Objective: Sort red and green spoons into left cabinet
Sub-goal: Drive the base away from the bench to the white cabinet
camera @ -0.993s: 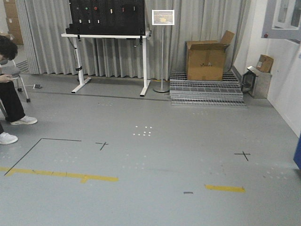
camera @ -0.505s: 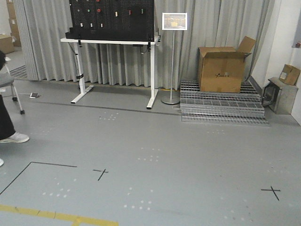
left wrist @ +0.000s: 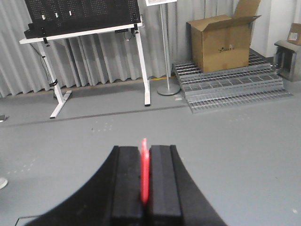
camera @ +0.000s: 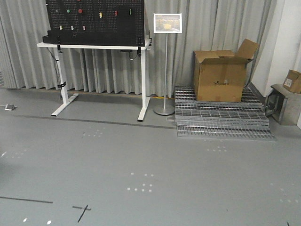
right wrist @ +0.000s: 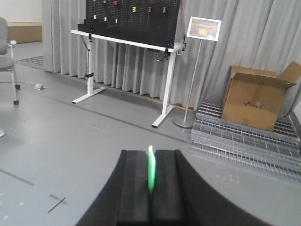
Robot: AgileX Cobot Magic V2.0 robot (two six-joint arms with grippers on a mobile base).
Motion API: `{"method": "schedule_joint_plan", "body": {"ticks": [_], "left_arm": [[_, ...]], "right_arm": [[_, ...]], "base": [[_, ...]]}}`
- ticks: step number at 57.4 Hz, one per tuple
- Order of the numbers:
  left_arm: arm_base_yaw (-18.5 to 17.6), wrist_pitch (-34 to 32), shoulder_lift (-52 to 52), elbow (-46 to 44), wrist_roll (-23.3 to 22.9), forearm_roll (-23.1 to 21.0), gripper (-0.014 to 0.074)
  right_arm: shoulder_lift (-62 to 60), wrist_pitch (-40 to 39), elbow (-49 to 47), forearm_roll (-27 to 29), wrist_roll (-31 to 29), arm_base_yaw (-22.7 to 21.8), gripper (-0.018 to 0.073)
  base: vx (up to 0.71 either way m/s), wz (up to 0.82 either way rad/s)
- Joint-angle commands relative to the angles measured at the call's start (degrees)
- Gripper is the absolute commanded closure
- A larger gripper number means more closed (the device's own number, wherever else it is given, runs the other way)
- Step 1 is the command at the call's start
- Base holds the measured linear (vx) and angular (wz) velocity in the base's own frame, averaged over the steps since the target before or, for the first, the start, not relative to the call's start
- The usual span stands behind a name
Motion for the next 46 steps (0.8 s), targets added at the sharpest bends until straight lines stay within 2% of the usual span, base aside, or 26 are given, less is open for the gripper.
{"method": "schedule_joint_plan", "body": {"ticks": [1, 46], "left_arm": [[-0.24, -4.35, 0.03, -1.56, -0.02, -0.39, 0.0597], [-0.24, -3.93, 0.03, -1.56, -0.02, -0.39, 0.0597]], "right_arm": [[0.06, -2.52, -1.70, 1.13, -0.22, -0.19, 0.0563], [0.06, -2.02, -1.70, 1.13, -0.22, -0.19, 0.0563]], "base": [[0.69, -0.04], [0.71, -0.07]]}}
